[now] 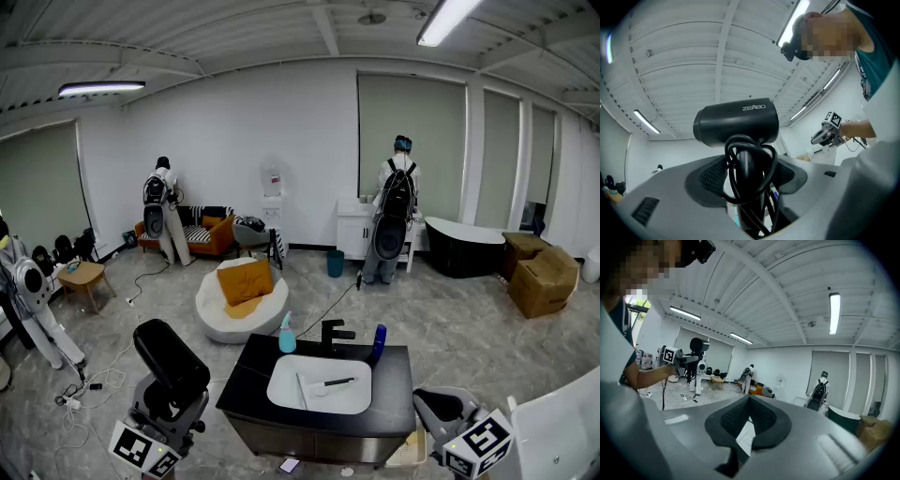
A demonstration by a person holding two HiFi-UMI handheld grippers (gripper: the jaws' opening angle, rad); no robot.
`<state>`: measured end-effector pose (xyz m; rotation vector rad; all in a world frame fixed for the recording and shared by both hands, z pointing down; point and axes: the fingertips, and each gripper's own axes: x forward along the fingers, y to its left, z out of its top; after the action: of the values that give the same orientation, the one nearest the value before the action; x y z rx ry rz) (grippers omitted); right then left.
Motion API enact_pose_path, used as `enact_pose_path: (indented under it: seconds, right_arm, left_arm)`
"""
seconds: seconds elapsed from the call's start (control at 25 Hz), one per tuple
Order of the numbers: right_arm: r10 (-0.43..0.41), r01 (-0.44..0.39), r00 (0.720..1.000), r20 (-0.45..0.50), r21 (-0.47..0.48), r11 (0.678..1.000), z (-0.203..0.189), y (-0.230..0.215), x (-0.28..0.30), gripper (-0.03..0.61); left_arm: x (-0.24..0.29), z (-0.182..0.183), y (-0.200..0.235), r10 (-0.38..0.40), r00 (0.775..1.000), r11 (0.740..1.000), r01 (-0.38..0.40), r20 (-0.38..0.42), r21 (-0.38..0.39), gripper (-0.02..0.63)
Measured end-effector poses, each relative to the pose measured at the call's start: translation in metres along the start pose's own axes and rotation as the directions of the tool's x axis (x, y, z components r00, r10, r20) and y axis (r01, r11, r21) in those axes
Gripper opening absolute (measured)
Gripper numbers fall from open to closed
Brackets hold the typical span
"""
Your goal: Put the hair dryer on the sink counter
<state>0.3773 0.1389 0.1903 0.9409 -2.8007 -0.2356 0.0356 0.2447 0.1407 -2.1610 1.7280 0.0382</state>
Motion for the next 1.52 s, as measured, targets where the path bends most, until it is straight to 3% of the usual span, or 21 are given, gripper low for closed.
enact_pose_path:
  seconds: [0.64,1.0,1.16,1.28,1.52]
  right_arm:
    - [0.023,-0.023,1.000,0.004,0.013,1.000,-0.007,0.000,0.000,0.008]
    - [0.035,-0.038,0.997,0.065,0.050,0.998,-0.004,0.023,0.016,0.011]
    - [0.033,-0.041,0.994,0.102,0.077,0.996,-0.002,0.038,0.027,0.011]
    - [0.006,-0.010,0.998,0.070,0.066,0.998,0.001,0.042,0.039,0.011]
    - [-0.065,0.061,0.997,0.049,0.076,0.995,0.011,0.078,0.094,0.011]
  left_arm:
    - [-0.005,-0.001,-0.001,0.030,1.000,0.999,-0.030,-0.002,-0.011,0.273]
    - [-0.025,-0.011,0.016,0.044,0.999,0.999,-0.044,-0.014,-0.003,0.273]
    - [-0.032,-0.019,0.033,0.041,0.999,0.999,-0.041,-0.001,-0.005,0.273]
    - [-0.028,-0.024,0.054,0.025,1.000,1.000,-0.025,0.009,-0.018,0.273]
    - [-0.029,-0.049,0.125,-0.038,0.999,0.998,0.040,0.028,-0.048,0.273]
